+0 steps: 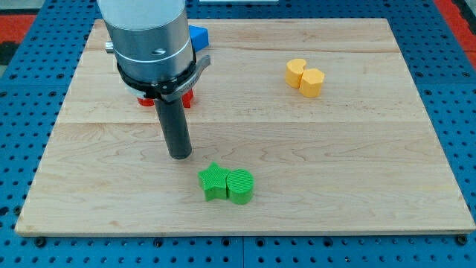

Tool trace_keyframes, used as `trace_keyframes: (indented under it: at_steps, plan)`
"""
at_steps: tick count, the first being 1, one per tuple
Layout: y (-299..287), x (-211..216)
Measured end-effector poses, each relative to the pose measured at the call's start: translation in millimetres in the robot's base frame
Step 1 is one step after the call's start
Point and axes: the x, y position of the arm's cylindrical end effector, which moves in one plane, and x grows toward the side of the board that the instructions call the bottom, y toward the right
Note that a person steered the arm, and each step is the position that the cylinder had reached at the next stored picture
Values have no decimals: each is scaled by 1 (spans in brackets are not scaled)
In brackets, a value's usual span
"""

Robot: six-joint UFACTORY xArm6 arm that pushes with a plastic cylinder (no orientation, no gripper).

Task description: Separate the green blocks

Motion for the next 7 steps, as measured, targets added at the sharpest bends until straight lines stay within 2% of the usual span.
trace_keyframes:
  at_steps: [5,7]
  plan:
    - [-19,-1]
    - [2,-4]
